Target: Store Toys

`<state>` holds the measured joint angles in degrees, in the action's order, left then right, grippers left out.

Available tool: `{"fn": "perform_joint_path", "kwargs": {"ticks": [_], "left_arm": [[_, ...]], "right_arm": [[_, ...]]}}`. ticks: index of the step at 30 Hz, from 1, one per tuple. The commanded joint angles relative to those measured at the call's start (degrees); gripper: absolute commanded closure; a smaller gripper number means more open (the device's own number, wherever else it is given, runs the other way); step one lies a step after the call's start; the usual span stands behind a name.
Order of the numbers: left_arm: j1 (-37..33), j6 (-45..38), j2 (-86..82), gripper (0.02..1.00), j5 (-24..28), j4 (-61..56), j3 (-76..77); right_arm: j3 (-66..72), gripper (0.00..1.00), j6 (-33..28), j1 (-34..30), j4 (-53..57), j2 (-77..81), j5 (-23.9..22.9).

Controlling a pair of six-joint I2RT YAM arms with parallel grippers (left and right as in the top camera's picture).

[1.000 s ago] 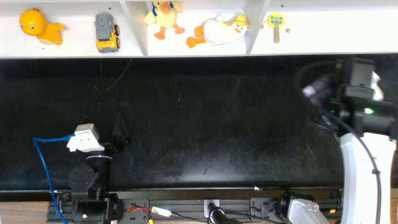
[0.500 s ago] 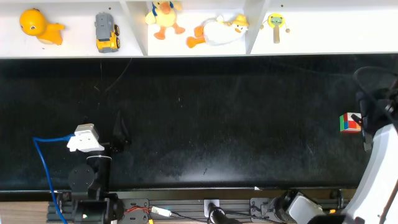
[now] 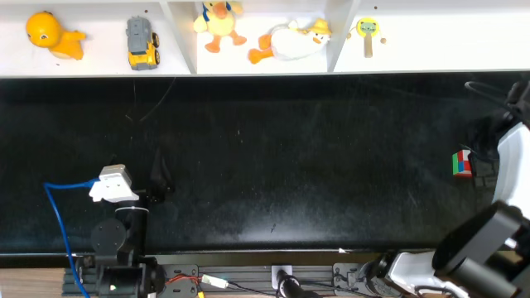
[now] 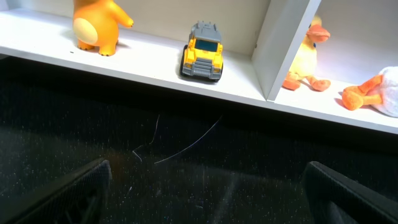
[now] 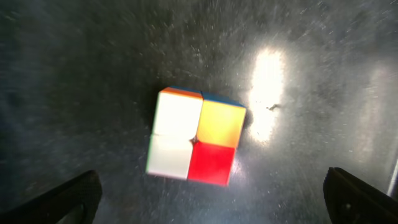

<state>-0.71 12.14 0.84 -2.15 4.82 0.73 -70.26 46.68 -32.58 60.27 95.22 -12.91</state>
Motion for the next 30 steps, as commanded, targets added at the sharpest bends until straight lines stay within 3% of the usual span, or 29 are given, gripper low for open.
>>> {"fn": "perform_joint_path", "kwargs": {"ticks": [1, 12, 22, 30], "left_arm": [[0.46, 1.42, -0.68, 0.02, 0.57, -0.04, -0.26], [0.46, 1.42, -0.68, 0.02, 0.57, -0.04, -0.26], [0.46, 1.42, -0.68, 0.023, 0.57, -0.04, -0.26], [0.46, 1.42, -0.68, 0.02, 0.57, -0.04, -0.26]], "right_arm": [[0.48, 0.003, 0.0, -0.11, -0.79, 3.87, -0.52], [0.48, 0.016, 0.0, -0.09, -6.01, 7.87, -0.7], [0.48, 0.362, -0.5, -0.09, -8.13, 9.03, -0.7], [0.48, 0.505, -1.81, -0.09, -8.07, 9.03, -0.7]]}}
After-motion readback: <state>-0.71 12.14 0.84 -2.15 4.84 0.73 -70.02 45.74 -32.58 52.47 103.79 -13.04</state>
